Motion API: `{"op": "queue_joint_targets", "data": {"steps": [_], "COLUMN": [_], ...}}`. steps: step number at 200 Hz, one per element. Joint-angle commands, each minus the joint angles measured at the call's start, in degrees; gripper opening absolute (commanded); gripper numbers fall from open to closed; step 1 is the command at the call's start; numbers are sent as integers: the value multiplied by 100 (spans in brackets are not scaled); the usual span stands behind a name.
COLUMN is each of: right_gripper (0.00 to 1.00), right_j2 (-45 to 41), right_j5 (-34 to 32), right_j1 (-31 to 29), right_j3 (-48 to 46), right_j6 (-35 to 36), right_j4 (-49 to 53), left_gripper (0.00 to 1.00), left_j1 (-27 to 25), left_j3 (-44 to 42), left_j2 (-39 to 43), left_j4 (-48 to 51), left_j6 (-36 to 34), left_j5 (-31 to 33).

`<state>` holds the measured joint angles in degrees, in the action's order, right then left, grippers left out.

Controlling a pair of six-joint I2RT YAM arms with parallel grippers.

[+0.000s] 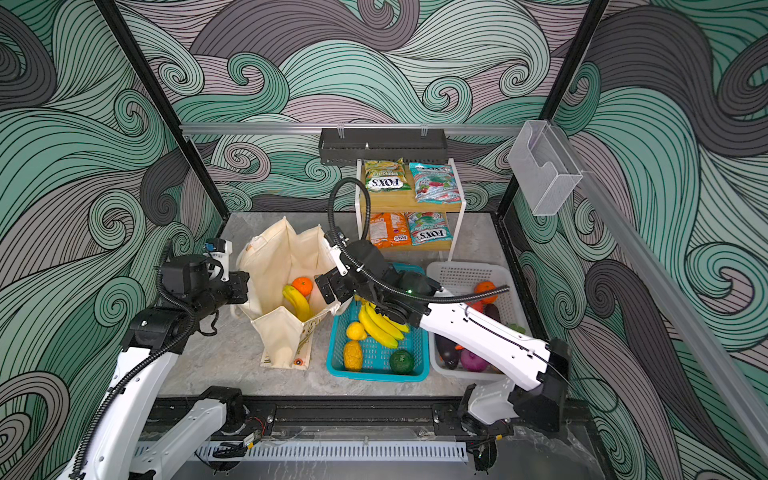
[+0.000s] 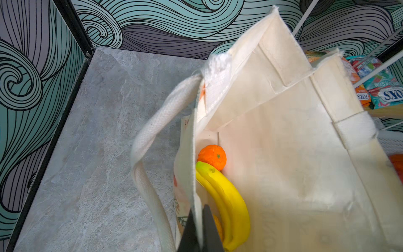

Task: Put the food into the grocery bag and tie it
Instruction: 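Open the right gripper to release the bananas and raise it, then move the right gripper out of the bag toward the candy shelf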

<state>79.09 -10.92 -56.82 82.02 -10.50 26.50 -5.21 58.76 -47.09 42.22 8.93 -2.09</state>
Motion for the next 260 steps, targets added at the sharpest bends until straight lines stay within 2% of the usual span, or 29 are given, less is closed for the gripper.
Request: {"op": "queue_joint_targets", "data": {"steps": [1,28,51,68,84,98,106,112,152,170,191,225,260], "right_gripper": [99,97,87,66,42,16,5,0,0,0,0,0,0], "right_j2": [-36,317,698,821,820,721,670,654,596,631,713,899,1337], "right_j5": [585,838,1042,1277,1343,1158,1015,998,876,850,221,179,725], "right_j1": [273,362,472,490,474,441,418,417,400,347,121,169,532], "right_j3": [-435,-542,-468,-554,-569,-543,-470,-378,408,792,1388,1922,2164], "right_j6": [-799,-1368,-1706,-1838,-1884,-1804,-1740,-1706,-1555,-1450,-1153,-1041,-1090], "right_j4": [-136,-155,-29,-236,-316,-317,-244,-156,234,446,911,1320,2030], "left_gripper": [0,0,0,0,0,0,0,0,0,0,0,0,0], "left_j1": [37,29,29,29,29,38,39,38,40,38,38,38,38], "left_j3": [55,52,30,30,30,46,107,166,1253,1671,2110,2103,2003], "left_j2": [51,42,40,22,15,-4,-30,-38,-158,-186,-263,-373,-298], "left_j4": [-215,-229,-231,-238,-238,-254,-170,-95,610,764,1016,1211,1290], "left_j6": [64,60,65,65,65,65,88,114,297,336,388,365,338], "left_j5": [-26,6,24,16,15,108,187,219,793,849,880,1095,1591]}}
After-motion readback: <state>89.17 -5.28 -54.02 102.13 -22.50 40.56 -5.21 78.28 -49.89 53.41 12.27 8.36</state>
